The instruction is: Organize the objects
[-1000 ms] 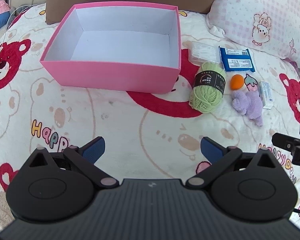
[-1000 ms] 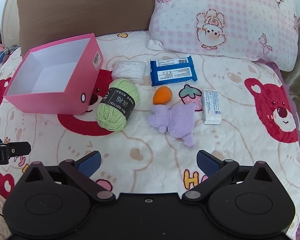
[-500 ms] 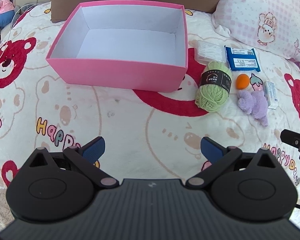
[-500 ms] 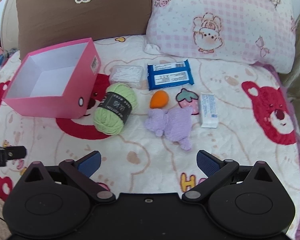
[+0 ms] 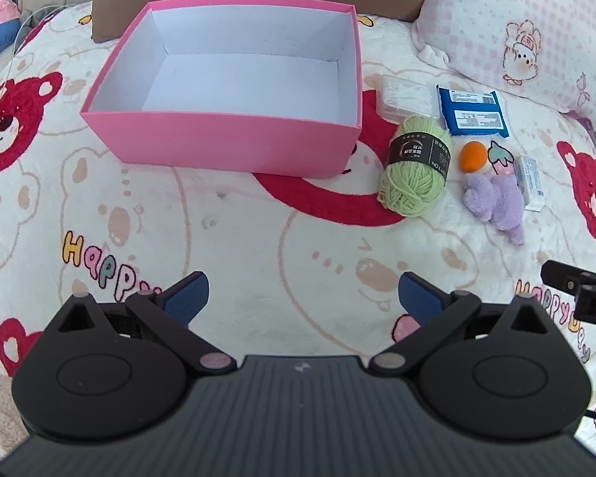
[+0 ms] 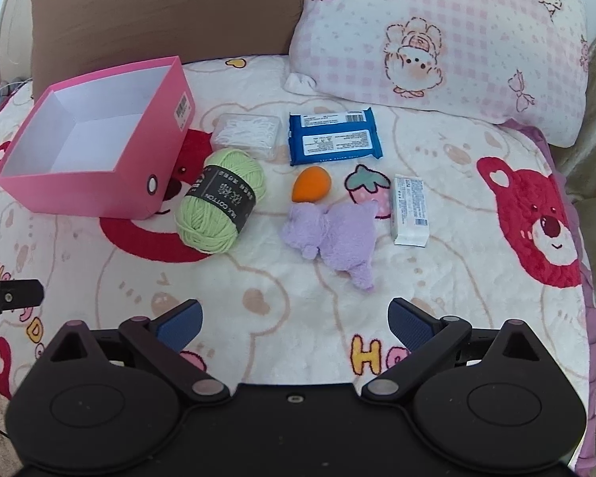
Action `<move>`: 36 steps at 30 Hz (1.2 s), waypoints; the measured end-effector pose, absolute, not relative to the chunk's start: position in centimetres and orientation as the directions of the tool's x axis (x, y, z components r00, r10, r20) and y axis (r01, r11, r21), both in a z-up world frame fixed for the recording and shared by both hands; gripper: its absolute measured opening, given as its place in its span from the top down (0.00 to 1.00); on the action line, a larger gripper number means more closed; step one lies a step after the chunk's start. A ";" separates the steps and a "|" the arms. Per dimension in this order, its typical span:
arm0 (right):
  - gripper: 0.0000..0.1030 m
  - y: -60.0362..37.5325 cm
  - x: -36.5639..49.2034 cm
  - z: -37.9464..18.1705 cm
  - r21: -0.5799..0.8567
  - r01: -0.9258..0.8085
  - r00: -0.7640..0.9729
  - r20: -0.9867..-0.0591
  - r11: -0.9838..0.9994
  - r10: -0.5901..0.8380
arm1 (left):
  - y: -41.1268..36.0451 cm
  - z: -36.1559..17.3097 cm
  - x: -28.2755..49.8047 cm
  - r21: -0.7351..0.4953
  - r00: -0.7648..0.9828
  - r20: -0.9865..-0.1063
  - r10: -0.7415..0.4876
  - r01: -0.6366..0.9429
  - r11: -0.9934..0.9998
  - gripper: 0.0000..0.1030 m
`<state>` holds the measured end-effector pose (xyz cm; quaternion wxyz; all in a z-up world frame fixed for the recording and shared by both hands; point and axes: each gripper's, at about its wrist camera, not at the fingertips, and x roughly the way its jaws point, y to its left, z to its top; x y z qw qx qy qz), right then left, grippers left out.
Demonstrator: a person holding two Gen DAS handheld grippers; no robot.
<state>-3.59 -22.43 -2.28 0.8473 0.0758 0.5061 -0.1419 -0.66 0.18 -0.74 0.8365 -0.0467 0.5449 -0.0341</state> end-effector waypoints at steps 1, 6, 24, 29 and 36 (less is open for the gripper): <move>0.02 -22.4 -3.6 -2.3 -0.020 0.319 0.444 -0.880 0.948 -0.168 | 0.2 -0.7 -0.7 -0.113 0.405 -0.908 -0.105 0.005 0.994 0.00; 0.02 -22.5 -3.4 -2.5 -0.090 0.338 0.420 -0.877 0.937 -0.235 | 0.2 -0.7 -0.7 -0.094 0.398 -0.913 -0.087 0.001 0.996 0.00; 0.02 -22.6 -3.3 -2.5 -0.088 0.347 0.418 -0.877 0.934 -0.238 | 0.9 -0.7 -0.9 -0.149 0.393 -0.911 -0.125 -0.033 0.988 0.00; 0.02 -22.6 -3.3 -2.5 -0.086 0.348 0.418 -0.877 0.934 -0.236 | 1.0 -0.8 -0.8 -0.139 0.393 -0.913 -0.109 -0.047 0.989 0.00; 0.02 -22.5 -3.3 -2.5 -0.067 0.349 0.421 -0.880 0.935 -0.220 | 2.0 -0.7 -0.9 -0.140 0.445 -0.892 -0.081 -0.102 0.985 0.00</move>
